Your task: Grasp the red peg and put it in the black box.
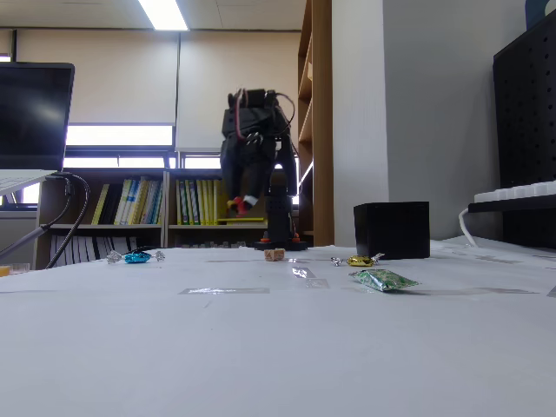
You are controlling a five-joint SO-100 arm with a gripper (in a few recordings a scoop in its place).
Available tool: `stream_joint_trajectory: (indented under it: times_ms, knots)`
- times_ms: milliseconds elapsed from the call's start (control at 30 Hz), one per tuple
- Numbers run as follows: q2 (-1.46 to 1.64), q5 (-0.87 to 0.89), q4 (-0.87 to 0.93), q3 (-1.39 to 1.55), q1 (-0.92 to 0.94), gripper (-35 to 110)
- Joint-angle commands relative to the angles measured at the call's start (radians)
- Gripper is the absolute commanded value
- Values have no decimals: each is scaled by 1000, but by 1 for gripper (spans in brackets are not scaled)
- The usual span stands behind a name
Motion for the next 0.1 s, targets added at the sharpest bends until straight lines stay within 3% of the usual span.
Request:
stream_joint_trajectory:
  times_ms: [0,67]
  knots:
    - [-152,43,112,100,-86,0]
    - [-161,63,175,126,-140,0]
